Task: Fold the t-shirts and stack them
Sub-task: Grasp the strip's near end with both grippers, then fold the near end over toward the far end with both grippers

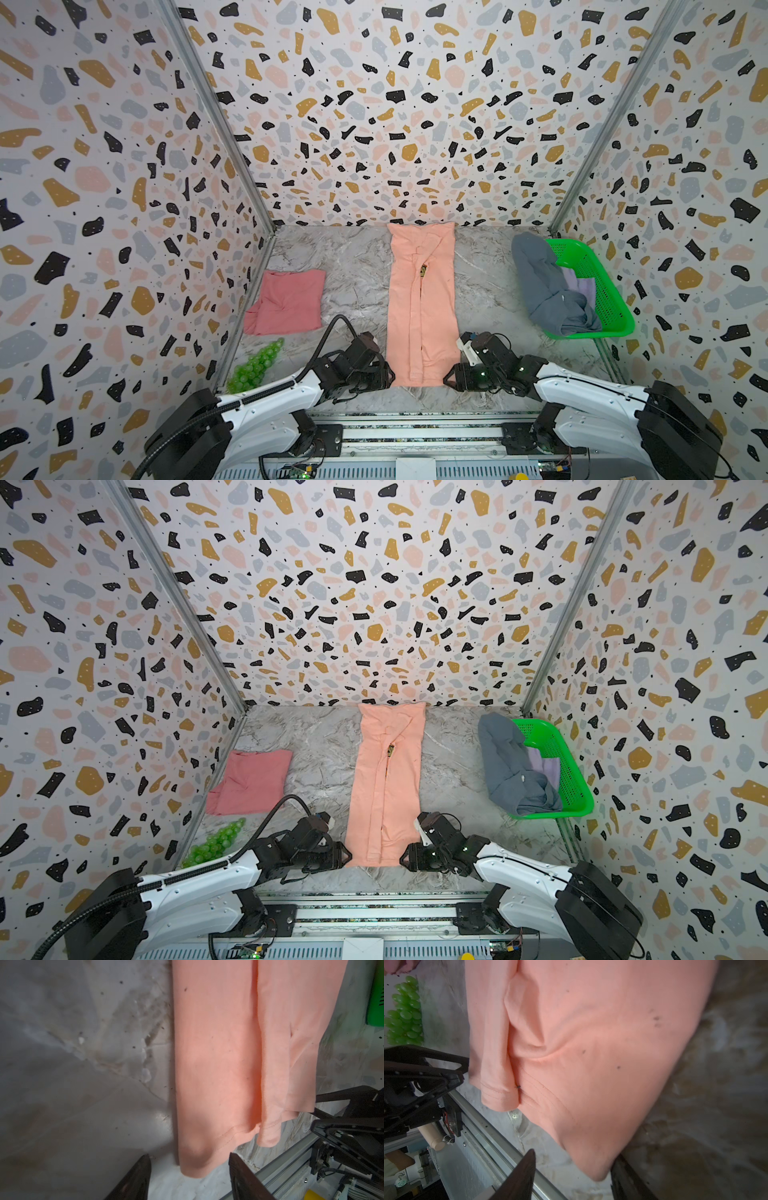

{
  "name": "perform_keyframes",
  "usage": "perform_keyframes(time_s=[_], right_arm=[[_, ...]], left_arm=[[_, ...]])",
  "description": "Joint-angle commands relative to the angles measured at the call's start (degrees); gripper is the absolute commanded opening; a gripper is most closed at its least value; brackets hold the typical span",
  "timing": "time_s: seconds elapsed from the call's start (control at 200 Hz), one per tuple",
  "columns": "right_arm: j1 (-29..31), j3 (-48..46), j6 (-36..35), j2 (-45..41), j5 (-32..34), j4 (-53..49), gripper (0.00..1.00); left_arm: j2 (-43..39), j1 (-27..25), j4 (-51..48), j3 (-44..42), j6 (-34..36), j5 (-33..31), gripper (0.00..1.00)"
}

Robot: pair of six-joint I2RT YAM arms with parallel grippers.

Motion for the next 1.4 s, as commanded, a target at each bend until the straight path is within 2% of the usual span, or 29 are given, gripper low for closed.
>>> perform_keyframes(time_s=[0.0,0.06,0.115,0.26,0.31,0.416,0.496,0.601,0.676,0.756,0.901,1.131,1.186,1.242,1.307,1.352,1.367,1.392], right_arm=[[0.58,-0.61,1.65,3.23,1.31,-0.85,0.38],[0.83,-0.58,1.85,3.32,1.56,-0.35,0.22],[1.17,-0.12,1.97,2.68,2.1,-0.87,0.13],[2.47,1.66,1.95,-2.63,3.63,-4.86,0.03],[3.36,2.24,2.34,-4.8,3.79,-7.24,0.0],[7.4,3.97,4.3,-9.47,7.29,-13.74,0.0],[10.84,6.39,6.12,-12.83,11.16,-17.69,0.0],[11.38,11.25,6.02,-14.51,15.42,-19.33,0.0],[10.09,16.73,2.84,-12.33,19.19,-20.11,0.0],[6.06,22.24,-1.69,-7.23,20.12,-19.18,0.0],[-4.66,28.46,-9.61,4.0,16.04,-13.06,0.0],[-19.51,38.84,-16.95,21.85,8.24,-5.28,0.0],[-22.62,42.23,-19.4,27.16,4.31,-2.97,0.1],[-24.74,46.57,-21.4,31.97,3.61,-1.91,0.35],[-27.48,52.54,-23.26,36.56,2.58,-3.14,0.57],[-29.03,55.95,-23.65,38.0,2.01,-4.25,0.68],[-29.41,56.73,-23.84,38.32,1.65,-4.52,0.71],[-29.9,57.63,-24.27,38.39,1.24,-4.9,0.74]], left_arm=[[1.53,-0.53,6.74,-1.39,-1.84,1.92,0.55],[2.11,-0.59,7.71,-1.38,-1.69,2.7,0.42],[2.12,-0.67,7.7,-1.12,-1.11,3.12,0.29],[-0.34,-1.03,5.62,-0.76,-0.81,3.88,0.0],[-2.56,-2.06,3.97,-0.72,-1.36,4.32,0.0],[-8.7,-4.69,-1.9,-0.08,-2.81,3.75,0.0],[-13.39,-4.82,-5.28,1.49,-3.97,2.99,0.0],[-14.97,-4.46,-7.01,6.62,-3.7,-0.17,0.0],[-10.63,-2.39,-8.82,12.66,0.3,-0.94,0.0],[-4.02,3.14,-10.8,19.5,7.08,0.77,0.0],[9.49,14.1,-8.74,29.9,16.88,7.73,0.0],[35.61,24.03,-10.8,51.23,28.05,15.52,0.0],[40.94,26.22,-11.48,56.81,28.63,16.06,0.01],[45.71,28.44,-12.42,62.45,29.0,15.21,0.25],[50.56,30.9,-13.32,69.8,29.19,16.07,0.33],[53.42,32.4,-14.11,74.33,28.89,16.72,0.49],[54.12,32.87,-14.48,75.59,28.98,17.23,0.58],[54.99,33.42,-15.13,78.02,29.07,17.35,0.64]])
